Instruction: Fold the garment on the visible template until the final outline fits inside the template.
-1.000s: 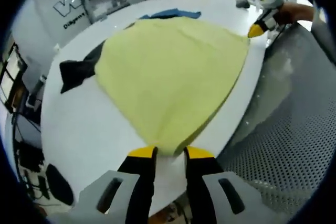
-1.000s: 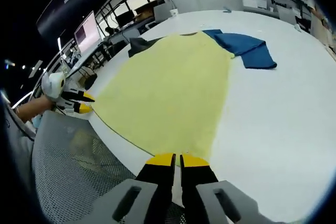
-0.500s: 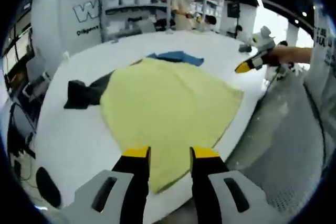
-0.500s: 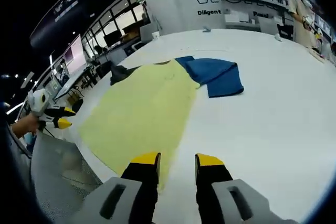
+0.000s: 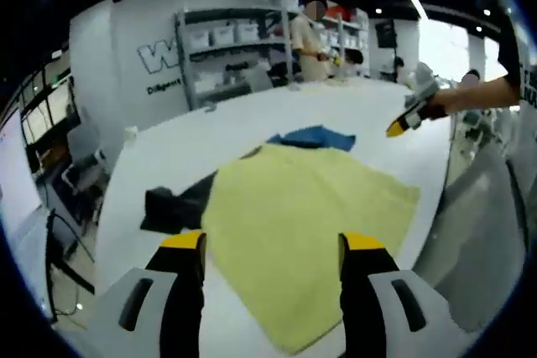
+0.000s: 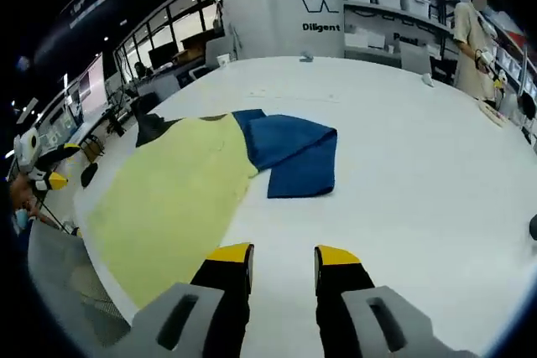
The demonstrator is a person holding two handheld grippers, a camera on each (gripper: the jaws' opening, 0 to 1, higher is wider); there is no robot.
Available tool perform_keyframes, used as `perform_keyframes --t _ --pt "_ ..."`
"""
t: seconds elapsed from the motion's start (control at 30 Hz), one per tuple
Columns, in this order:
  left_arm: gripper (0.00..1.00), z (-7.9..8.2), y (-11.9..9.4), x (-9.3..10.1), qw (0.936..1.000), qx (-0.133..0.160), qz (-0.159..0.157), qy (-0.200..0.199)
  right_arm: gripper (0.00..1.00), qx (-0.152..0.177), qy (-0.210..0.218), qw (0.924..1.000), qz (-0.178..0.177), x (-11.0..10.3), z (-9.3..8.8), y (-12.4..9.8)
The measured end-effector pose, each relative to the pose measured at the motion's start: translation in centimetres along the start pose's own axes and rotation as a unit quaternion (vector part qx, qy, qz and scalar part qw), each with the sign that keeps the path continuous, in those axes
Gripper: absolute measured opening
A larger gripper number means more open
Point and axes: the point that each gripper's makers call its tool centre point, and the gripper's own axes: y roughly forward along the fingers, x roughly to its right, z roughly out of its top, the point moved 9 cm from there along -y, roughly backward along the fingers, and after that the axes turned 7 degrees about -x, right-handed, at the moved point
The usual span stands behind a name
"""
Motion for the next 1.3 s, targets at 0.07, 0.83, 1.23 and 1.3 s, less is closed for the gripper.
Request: perform_keyframes --t 0.07,0.83,1.23,1.3 --pt "0.72 0.3 0.0 0.0 1.0 0.008 -0.002 0.0 0.24 -0.001 0.004 1.0 0.002 0.5 0.8 0.6" --pt "0.67 -1.4 0.3 0.2 0.9994 -0.03 -0.017 0.0 0.18 -0.07 -0.023 0.9969 -0.028 4.2 5.7 8.5" --pt "0.76 -1.8 0.2 -0.6 0.9992 -0.032 -0.009 -0.023 0.16 -0.104 -0.027 0.9936 -0.036 4.6 5.9 10.5" --pt "0.74 -1.6 0.0 -0.2 0.999 -0.034 -0.008 -0.026 0.11 -0.107 -0.028 0.9933 -0.035 4.8 5.9 10.8"
